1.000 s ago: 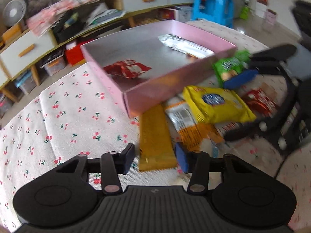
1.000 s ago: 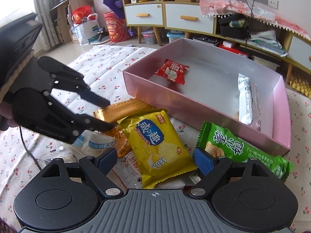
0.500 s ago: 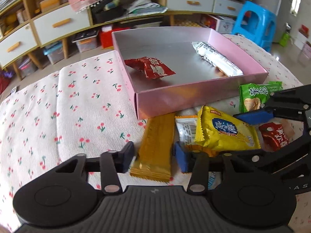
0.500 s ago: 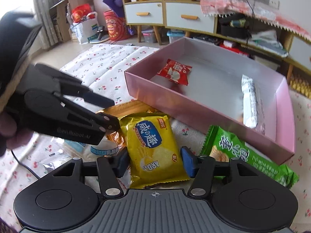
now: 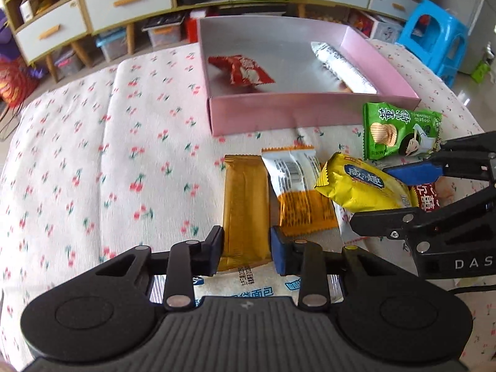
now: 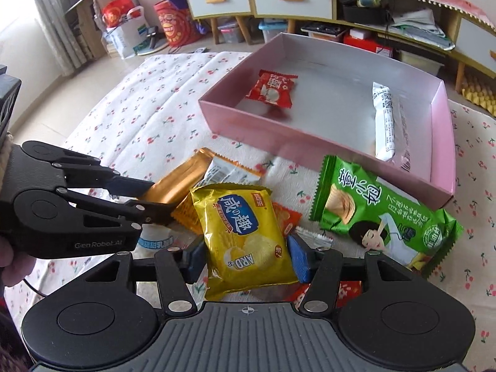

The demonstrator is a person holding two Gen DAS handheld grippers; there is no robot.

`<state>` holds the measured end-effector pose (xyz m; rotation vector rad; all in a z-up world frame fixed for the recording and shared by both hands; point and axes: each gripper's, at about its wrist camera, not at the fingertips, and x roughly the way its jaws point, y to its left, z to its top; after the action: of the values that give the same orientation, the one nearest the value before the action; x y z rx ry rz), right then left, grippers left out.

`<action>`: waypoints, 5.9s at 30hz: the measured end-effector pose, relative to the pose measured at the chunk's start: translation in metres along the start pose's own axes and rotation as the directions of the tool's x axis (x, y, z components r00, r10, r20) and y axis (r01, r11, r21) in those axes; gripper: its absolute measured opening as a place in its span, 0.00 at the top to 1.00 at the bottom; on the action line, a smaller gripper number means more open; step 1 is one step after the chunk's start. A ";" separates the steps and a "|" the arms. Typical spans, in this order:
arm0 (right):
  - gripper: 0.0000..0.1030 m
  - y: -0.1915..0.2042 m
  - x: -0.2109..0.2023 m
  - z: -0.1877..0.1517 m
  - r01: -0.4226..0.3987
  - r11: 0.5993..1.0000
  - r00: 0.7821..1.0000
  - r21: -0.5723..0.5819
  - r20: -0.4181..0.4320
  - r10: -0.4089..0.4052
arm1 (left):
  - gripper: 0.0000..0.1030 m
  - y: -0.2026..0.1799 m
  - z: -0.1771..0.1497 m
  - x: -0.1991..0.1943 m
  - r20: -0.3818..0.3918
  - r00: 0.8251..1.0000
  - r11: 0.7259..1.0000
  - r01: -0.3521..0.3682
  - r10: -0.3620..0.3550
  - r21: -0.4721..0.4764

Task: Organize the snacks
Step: 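Grasp the gold bar with the left tool while the right tool grasps the yellow cracker pack, then lower both packets into the pink box and open both tools, then raise both tools away from the pink box toward the loose snacks, then grasp the white bread bag with the left tool while the right tool grasps the clear bread bag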

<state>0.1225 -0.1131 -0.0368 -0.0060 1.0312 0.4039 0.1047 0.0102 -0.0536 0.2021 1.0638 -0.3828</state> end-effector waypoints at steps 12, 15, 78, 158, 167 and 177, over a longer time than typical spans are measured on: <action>0.42 -0.003 0.006 -0.001 -0.020 1.000 0.999 0.003 0.030 0.020 | 0.35 0.002 -0.002 0.010 0.095 0.993 0.996 -0.059 0.065 -0.065; 0.47 -0.003 0.007 -0.001 0.005 1.000 0.999 0.010 0.033 -0.005 | 0.41 0.002 -0.002 0.010 0.112 0.991 0.996 -0.061 0.068 -0.064; 0.50 -0.126 -0.016 0.043 -0.103 0.790 0.950 0.605 0.296 -0.103 | 0.74 -0.038 0.086 0.023 0.330 0.942 0.988 -0.010 0.061 -0.154; 0.11 -0.028 -0.073 -0.053 0.049 0.998 0.986 -0.034 0.164 -0.043 | 0.05 0.008 -0.044 -0.044 0.228 0.973 0.987 -0.077 0.044 0.139; 0.11 0.031 -0.049 -0.066 -0.084 0.949 0.993 -0.302 0.052 0.105 | 0.11 0.028 -0.047 -0.035 0.208 0.977 0.968 -0.006 -0.048 0.251; 0.13 0.060 -0.015 -0.053 -0.091 0.927 0.995 -0.365 0.000 0.098 | 0.30 0.016 -0.045 -0.016 0.135 0.984 0.935 0.062 -0.115 0.350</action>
<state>0.0517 -0.0727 -0.0406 -0.2869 0.9278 0.6790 0.0678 0.0434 -0.0609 0.4317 0.8495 -0.6576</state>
